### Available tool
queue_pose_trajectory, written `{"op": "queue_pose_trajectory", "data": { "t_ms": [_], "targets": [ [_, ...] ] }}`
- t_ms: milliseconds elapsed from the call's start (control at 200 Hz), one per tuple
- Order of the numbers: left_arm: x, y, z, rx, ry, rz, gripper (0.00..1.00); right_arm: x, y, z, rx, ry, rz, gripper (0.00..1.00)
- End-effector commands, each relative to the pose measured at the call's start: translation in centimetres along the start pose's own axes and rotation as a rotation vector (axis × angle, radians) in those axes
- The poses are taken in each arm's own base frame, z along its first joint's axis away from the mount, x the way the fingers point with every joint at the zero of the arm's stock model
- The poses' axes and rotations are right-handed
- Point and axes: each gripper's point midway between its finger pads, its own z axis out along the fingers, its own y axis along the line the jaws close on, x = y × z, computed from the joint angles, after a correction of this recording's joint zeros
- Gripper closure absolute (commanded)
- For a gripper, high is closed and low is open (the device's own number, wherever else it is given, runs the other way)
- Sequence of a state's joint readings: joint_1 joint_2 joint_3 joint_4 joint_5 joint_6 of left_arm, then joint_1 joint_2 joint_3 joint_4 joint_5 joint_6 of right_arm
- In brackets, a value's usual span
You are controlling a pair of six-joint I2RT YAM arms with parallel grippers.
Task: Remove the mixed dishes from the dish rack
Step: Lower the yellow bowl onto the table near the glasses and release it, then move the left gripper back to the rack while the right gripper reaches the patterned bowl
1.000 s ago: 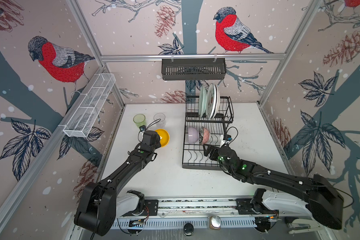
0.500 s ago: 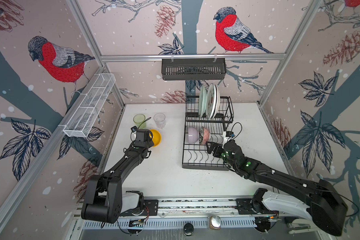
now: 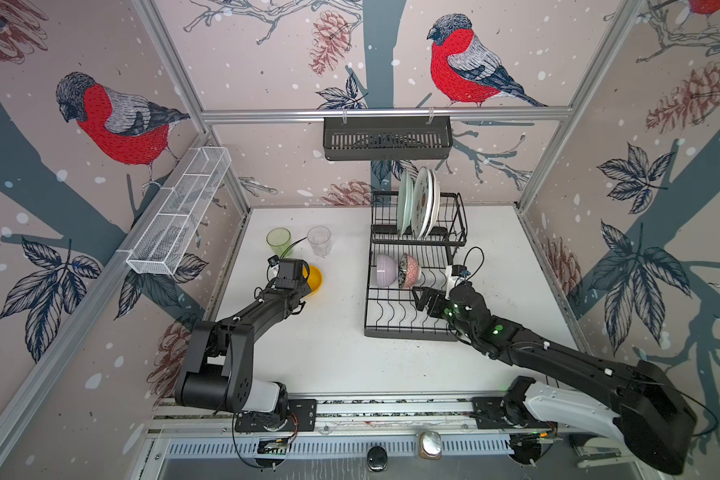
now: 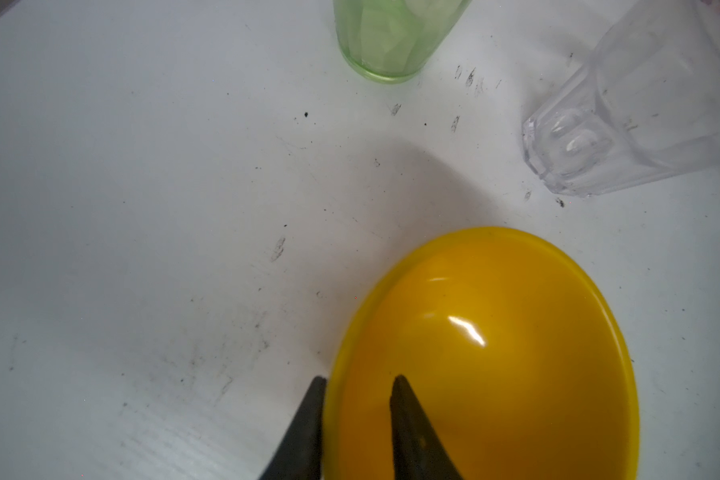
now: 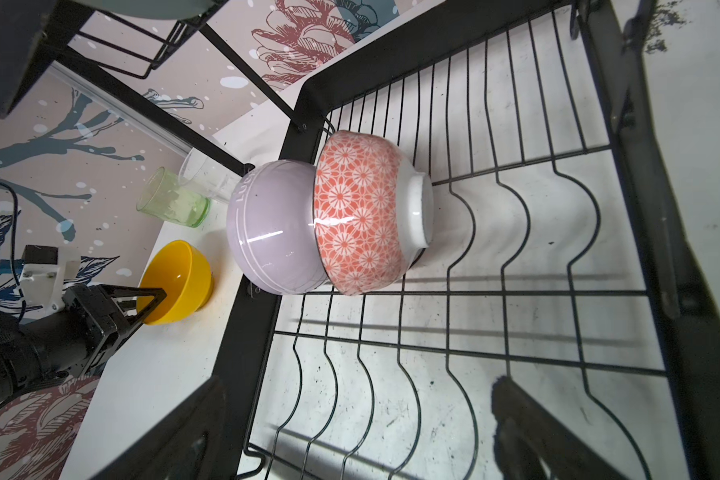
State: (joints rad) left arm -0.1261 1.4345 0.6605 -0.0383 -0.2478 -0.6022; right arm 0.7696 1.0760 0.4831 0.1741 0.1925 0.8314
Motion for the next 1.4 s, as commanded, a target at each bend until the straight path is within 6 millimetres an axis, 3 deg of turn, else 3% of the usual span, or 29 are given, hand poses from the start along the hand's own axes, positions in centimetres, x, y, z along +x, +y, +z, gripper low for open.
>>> {"op": "queue_pose_trajectory", "data": {
  "t_ms": [0, 155, 265, 460, 735, 941, 1221, 1391],
  "targets": [
    [-0.7, 0.0, -0.1, -0.003, -0.027, -0.001, 0.63, -0.5, 0.3, -0.1, -0.02, -0.016, -0.002, 0.01],
    [-1.5, 0.4, -0.9, -0.019, -0.063, 0.006, 0.38, -0.3, 0.3, 0.1, -0.025, -0.007, -0.004, 0.0],
    [-1.9, 0.5, -1.6, -0.022, -0.076, 0.018, 0.04, -0.1, 0.5, 0.4, -0.034, 0.007, -0.005, 0.0],
    [-1.6, -1.0, -2.6, 0.069, -0.048, 0.061, 0.03, 0.3, 1.9, 0.6, -0.114, 0.033, -0.038, 0.01],
    [-0.5, -3.6, -5.1, 0.214, -0.072, 0.076, 0.03, 1.6, 2.2, 1.7, -0.119, 0.106, -0.072, 0.01],
    [0.1, -6.9, -7.5, 0.359, -0.098, 0.114, 0.03, 1.6, 1.9, 2.0, -0.087, 0.134, -0.114, 0.01],
    [-1.4, -11.5, -11.2, 0.532, -0.177, 0.184, 0.03, 1.1, 2.0, 1.9, -0.097, 0.117, -0.067, 0.01],
    [0.0, -14.1, -13.2, 0.701, -0.23, 0.226, 0.03, 0.9, 1.9, 2.1, -0.098, 0.115, -0.05, 0.01]
  ]
}}
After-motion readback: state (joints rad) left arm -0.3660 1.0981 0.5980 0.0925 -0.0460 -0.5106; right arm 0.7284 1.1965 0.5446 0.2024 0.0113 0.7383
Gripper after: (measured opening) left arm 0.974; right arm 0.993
